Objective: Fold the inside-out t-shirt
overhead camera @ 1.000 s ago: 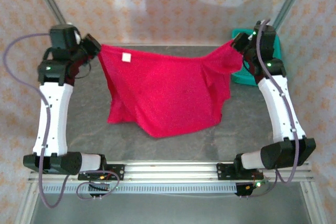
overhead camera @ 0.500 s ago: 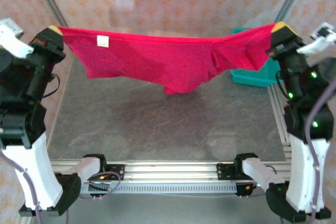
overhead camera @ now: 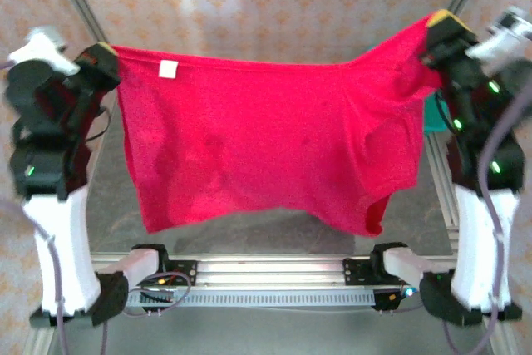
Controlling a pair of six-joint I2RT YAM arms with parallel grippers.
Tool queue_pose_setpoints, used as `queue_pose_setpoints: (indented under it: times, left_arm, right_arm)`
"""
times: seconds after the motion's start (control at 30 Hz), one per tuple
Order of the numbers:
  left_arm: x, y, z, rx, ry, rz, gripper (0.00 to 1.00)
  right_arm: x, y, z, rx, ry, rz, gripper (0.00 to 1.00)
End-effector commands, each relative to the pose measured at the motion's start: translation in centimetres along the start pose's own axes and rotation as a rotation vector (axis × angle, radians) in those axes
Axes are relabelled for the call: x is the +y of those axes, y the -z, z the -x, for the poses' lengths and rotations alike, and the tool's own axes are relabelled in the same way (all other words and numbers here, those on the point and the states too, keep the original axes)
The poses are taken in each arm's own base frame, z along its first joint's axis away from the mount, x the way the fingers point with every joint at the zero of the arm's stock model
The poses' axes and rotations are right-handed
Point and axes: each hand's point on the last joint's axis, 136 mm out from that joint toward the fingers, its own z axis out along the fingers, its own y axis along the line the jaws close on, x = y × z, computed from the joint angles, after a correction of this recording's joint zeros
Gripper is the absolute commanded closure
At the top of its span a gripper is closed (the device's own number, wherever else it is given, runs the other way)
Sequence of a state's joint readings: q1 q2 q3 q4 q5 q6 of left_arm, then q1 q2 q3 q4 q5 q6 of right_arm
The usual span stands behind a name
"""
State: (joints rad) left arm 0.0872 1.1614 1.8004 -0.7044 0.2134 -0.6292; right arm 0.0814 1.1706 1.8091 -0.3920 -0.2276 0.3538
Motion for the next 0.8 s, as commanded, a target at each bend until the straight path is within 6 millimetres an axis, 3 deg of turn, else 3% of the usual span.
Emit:
queue_pose_setpoints:
  times: [0.0, 0.2, 0.3, 0.4, 0.43, 0.47, 0.53, 0.57, 0.67, 0.77]
  left_arm:
    - [4.1, -7.7, -4.4, 0.12, 0.019, 0.089, 1.0]
    - [10.5, -18.1, -10.9, 0.269, 0.024, 0.245, 1.0]
    - [13.0, -22.1, -13.9, 0.349, 0.018, 0.309, 1.0]
    - [14.5, -24.5, -16.0, 0.413, 0.018, 0.343, 1.0]
    - [14.7, -24.9, -16.4, 0.429, 0.017, 0.348, 0.93]
    - [14.8, -25.1, -16.7, 0.445, 0.012, 0.351, 0.72]
    - [15.1, -24.8, -17.1, 0.472, -0.007, 0.377, 0.34]
    - [15.2, -24.3, -17.2, 0.48, -0.023, 0.396, 0.24]
    - [15.2, -22.0, -17.8, 0.505, -0.068, 0.44, 0.16]
    - [14.0, -19.0, -19.9, 0.533, -0.082, 0.396, 0.17]
  right_arm:
    - [-4.1, -6.4, -6.5, 0.157, -0.014, -0.072, 1.0]
    - [-9.7, -14.7, -16.6, 0.346, -0.066, -0.157, 1.0]
    - [-11.7, -17.8, -21.6, 0.44, -0.11, -0.188, 1.0]
    - [-12.7, -19.9, -25.4, 0.518, -0.135, -0.217, 1.0]
    - [-13.0, -20.4, -26.6, 0.548, -0.139, -0.232, 0.98]
    - [-13.2, -20.8, -27.5, 0.579, -0.145, -0.246, 0.91]
    - [-13.3, -21.0, -28.5, 0.632, -0.152, -0.277, 0.67]
    - [-13.4, -21.0, -28.9, 0.658, -0.152, -0.295, 0.56]
    - [-13.7, -20.1, -29.1, 0.684, -0.142, -0.346, 0.39]
    - [-13.7, -18.6, -29.9, 0.706, -0.134, -0.37, 0.38]
